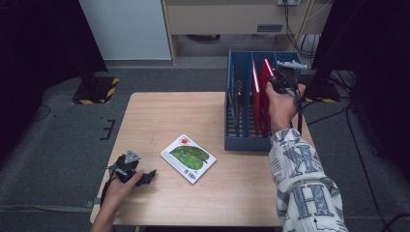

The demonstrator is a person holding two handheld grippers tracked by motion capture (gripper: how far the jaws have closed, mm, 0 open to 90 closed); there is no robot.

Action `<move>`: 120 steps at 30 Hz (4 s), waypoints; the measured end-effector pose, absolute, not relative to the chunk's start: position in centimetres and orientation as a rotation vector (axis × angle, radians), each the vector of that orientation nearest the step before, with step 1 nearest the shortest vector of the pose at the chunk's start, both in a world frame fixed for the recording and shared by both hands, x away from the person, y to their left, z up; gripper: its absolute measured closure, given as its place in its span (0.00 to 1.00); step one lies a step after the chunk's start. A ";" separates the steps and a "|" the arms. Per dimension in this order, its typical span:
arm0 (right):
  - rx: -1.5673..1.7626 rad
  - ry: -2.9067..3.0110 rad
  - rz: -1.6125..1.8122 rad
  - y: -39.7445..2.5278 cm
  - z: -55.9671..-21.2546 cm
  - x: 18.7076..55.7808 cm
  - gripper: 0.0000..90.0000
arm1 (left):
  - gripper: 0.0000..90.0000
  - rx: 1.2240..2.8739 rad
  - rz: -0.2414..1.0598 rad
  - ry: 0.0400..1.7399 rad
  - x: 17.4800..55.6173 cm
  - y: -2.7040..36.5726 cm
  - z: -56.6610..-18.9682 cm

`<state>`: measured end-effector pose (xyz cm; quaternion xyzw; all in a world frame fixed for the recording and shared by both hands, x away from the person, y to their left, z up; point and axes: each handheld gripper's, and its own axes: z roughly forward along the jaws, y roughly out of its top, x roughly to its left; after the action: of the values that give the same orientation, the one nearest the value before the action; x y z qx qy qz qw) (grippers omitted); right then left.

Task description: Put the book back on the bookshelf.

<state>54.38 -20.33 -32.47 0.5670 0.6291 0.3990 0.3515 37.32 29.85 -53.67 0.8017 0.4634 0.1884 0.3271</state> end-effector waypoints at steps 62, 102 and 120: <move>1.288 1.783 1.270 -19.0 -32.0 50.9 0.33 | 0.00 2.111 0.493 1.207 37.4 29.9 -53.6; 1.190 1.890 1.326 -19.6 -37.3 43.0 0.10 | 0.00 2.111 0.493 1.207 37.4 29.8 -53.6; 1.133 1.971 1.351 -17.4 -40.7 39.5 0.12 | 0.00 2.111 0.492 1.206 37.4 29.8 -53.6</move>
<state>39.50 -17.40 -40.70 0.4152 0.7224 0.4953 0.2457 37.37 29.85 -53.64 0.8051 0.4597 0.1878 0.3245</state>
